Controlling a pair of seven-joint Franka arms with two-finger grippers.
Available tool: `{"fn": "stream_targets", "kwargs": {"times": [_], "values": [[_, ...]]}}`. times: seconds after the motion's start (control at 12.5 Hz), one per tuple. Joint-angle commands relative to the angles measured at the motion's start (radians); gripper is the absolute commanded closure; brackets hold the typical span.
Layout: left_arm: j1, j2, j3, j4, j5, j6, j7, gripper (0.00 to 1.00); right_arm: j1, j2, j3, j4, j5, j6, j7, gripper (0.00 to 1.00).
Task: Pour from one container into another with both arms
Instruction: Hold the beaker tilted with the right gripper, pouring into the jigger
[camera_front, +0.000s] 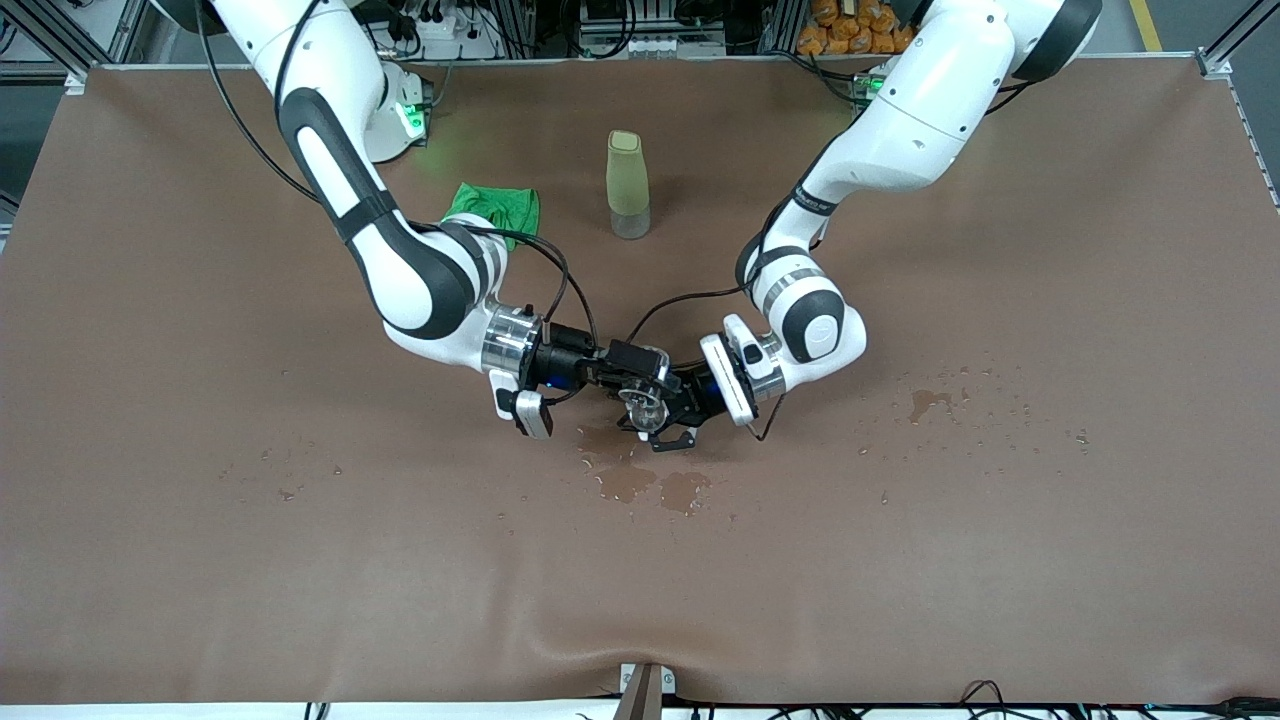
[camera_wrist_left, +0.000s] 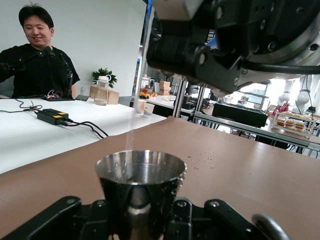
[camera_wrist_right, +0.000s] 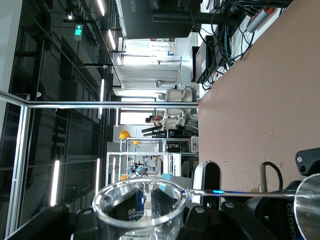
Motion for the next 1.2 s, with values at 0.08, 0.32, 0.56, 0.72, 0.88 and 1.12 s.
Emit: {"fn": "stream_targets", "kwargs": {"times": [0.08, 0.32, 0.56, 0.72, 0.88, 1.12], "values": [[-0.015, 0.012, 0.006, 0.025, -0.04, 0.014, 0.024, 1.0, 0.008, 0.003, 0.001, 0.016, 0.069, 0.005, 0.008, 1.0], [-0.015, 0.012, 0.006, 0.025, -0.04, 0.014, 0.024, 1.0, 0.009, 0.003, 0.003, 0.016, 0.072, 0.005, 0.011, 1.0], [-0.015, 0.011, 0.006, 0.025, -0.04, 0.014, 0.024, 1.0, 0.014, 0.003, 0.001, 0.016, 0.109, 0.0, 0.008, 1.0], [-0.015, 0.011, 0.006, 0.025, -0.04, 0.014, 0.024, 1.0, 0.016, 0.003, 0.003, 0.016, 0.113, 0.0, 0.008, 1.0], [-0.015, 0.011, 0.006, 0.025, -0.04, 0.014, 0.024, 1.0, 0.016, 0.005, 0.001, 0.016, 0.113, -0.002, 0.011, 1.0], [-0.015, 0.011, 0.006, 0.025, -0.04, 0.014, 0.024, 1.0, 0.017, 0.006, 0.003, 0.016, 0.144, -0.003, 0.011, 1.0]]}}
